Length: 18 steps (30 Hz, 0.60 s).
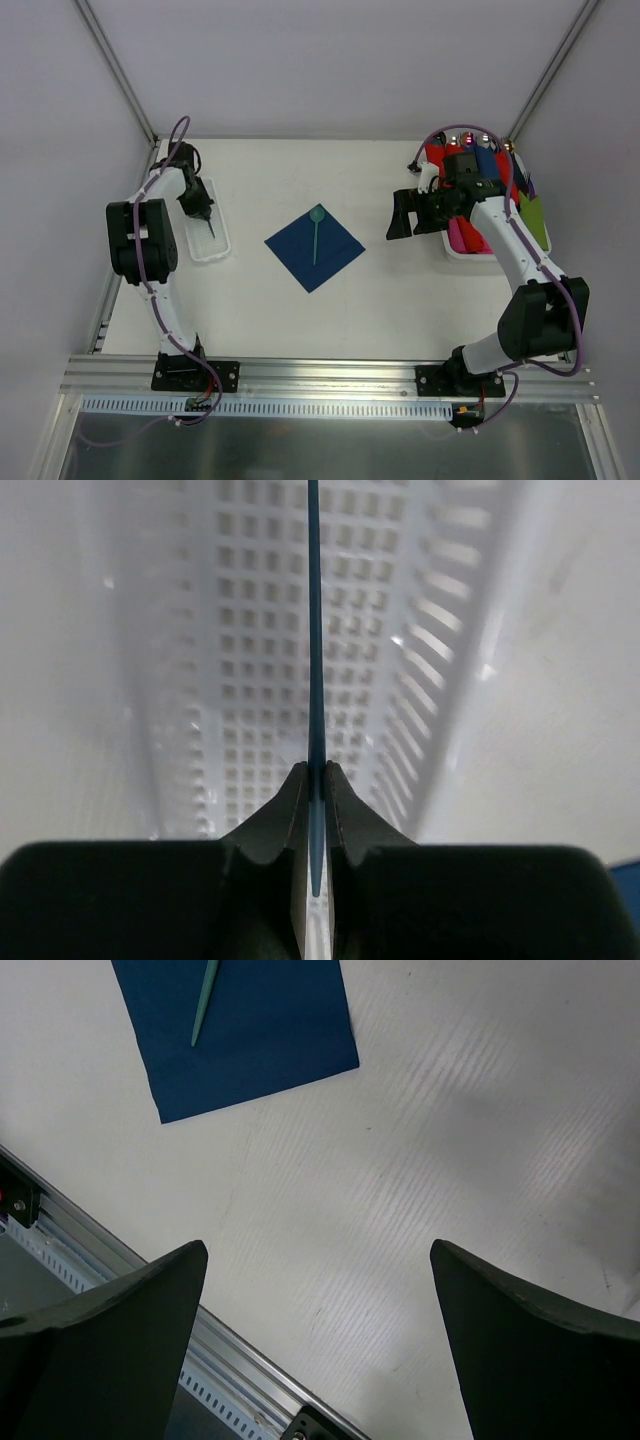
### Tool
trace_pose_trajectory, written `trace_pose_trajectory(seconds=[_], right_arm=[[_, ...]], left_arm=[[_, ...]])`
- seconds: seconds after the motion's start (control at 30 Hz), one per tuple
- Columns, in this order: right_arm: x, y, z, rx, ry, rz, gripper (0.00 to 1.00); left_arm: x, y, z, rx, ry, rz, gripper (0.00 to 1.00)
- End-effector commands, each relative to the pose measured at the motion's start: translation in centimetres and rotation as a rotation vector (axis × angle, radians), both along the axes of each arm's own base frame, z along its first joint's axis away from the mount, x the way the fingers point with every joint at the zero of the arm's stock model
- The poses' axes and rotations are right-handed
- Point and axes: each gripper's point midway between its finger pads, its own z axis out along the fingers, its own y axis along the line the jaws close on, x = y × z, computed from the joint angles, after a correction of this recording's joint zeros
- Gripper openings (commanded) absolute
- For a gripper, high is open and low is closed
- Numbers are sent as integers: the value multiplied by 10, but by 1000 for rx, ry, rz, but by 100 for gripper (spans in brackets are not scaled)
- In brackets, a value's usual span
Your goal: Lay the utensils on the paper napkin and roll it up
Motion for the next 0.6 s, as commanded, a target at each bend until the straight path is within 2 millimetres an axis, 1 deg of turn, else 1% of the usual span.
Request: trace_pose_trajectory(seconds=[0.0,0.03,0.07,0.1,0.13,0.2,0.27,0.3,0.33,0.37,0.4,0.43,0.47,0.5,0.53,0.57], right_arm=[[4,5,17,45,-25,19,99],[3,6,18,52,-27,26,99],[3,8,19,60,-25,27,99],[2,10,20,75,-23,34,99],[2,11,20,82,-23,37,99],[1,15,23,108,-20,41,99],[1,20,25,142,-4,41,99],[3,23,27,165,-6,41,99],[3,26,30,191,3,41,99],[1,33,36,242,10,58,99],[5,38,43,281,9,51,98],[5,43,48,316,14,53,97],[4,50,58,377,20,73,95],[10,56,68,416,-17,82,94],[11,61,74,463,15,52,93],[12,65,82,504,11,50,93]], left_arm=[[12,-50,79,-104,-227,-213,0],[6,-64,101,-143,-293,-264,0],[4,-80,114,-190,-340,-326,0],[-3,-107,130,-323,-387,-416,0],[-8,-121,145,-386,-451,-469,0],[-24,-152,161,-530,-492,-551,0],[-38,-172,169,-616,-554,-617,0],[-50,-193,172,-677,-562,-674,0],[-72,-209,171,-762,-555,-731,0],[-72,-221,184,-792,-628,-777,0],[-81,-233,186,-819,-641,-810,0],[-102,-251,183,-860,-630,-856,0],[-104,-262,198,-901,-697,-880,0],[-111,-270,202,-937,-712,-894,0],[-127,-282,198,-977,-702,-914,0],[-135,-290,204,-1038,-690,-896,0]])
